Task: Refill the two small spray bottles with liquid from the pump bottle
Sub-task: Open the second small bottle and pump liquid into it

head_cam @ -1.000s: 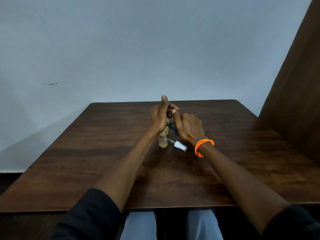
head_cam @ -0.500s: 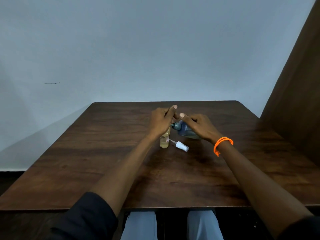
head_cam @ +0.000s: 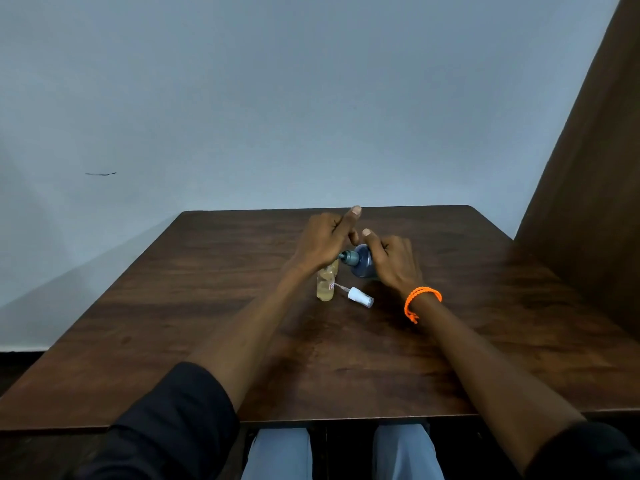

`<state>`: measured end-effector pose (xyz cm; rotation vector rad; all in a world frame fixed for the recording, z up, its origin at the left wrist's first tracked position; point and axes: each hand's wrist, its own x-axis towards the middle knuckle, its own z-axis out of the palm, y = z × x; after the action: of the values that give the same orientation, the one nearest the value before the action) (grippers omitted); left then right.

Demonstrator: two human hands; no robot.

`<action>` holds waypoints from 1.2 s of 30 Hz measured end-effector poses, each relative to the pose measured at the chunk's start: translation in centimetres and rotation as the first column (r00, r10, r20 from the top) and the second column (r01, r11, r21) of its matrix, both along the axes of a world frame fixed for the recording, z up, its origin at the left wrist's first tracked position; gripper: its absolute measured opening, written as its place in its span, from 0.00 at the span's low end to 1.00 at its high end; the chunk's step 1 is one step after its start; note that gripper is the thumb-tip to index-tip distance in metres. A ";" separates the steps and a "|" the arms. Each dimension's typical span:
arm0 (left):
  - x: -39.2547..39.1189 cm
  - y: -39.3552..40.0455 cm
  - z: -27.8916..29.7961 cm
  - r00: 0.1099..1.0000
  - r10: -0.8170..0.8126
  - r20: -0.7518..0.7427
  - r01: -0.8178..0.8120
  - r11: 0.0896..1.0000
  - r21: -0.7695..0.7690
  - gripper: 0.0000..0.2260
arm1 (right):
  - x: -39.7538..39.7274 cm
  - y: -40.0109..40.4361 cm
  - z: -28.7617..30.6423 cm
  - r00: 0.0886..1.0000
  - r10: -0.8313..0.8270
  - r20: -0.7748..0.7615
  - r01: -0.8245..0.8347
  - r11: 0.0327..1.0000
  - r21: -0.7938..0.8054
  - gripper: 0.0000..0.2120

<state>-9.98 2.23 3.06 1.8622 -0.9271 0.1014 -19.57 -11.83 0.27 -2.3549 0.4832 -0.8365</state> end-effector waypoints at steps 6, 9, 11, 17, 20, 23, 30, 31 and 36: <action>0.1 -0.3 -0.5 0.996 0.036 0.076 -0.034 0.999 -0.019 0.33 | 0.5 0.6 0.9 0.999 -0.041 -0.005 0.040 0.994 -0.098 0.31; 0.6 -0.4 -0.7 0.993 0.056 0.100 -0.053 0.998 -0.028 0.34 | 0.6 0.4 0.9 0.999 -0.042 -0.014 0.039 0.991 -0.131 0.30; 0.8 -0.3 -0.8 0.991 0.068 0.115 -0.064 0.997 -0.037 0.35 | 0.5 0.0 1.0 0.999 -0.044 -0.020 0.041 0.989 -0.143 0.30; 0.2 -0.3 -0.8 0.974 0.163 0.160 -0.153 0.985 -0.075 0.34 | 0.5 0.1 1.6 0.999 -0.022 -0.024 0.017 0.981 -0.191 0.29; -0.1 -0.3 -0.6 0.972 0.162 0.171 -0.149 0.985 -0.087 0.35 | 0.4 0.6 1.7 0.999 -0.020 -0.028 0.014 0.981 -0.195 0.29; 0.1 -0.2 -0.5 0.974 0.150 0.171 -0.137 0.987 -0.081 0.36 | 0.0 -0.2 2.2 0.999 -0.025 -0.035 0.017 0.977 -0.211 0.30; 0.3 -0.2 -0.7 0.973 0.159 0.165 -0.145 0.985 -0.092 0.36 | -0.1 0.9 2.6 0.999 -0.018 -0.036 0.009 0.967 -0.253 0.29; 0.3 -0.2 -0.6 0.976 0.152 0.158 -0.139 0.986 -0.091 0.37 | -0.2 0.7 2.8 0.999 -0.017 -0.040 0.006 0.968 -0.252 0.29; 0.1 -0.4 -0.6 0.978 0.158 0.134 -0.146 0.985 -0.096 0.38 | -0.1 0.7 2.4 0.999 -0.023 -0.026 0.016 0.973 -0.230 0.29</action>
<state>-9.87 1.79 2.46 1.8628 -0.8605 0.3656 -19.70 -11.12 2.63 -2.5802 0.4417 -0.9123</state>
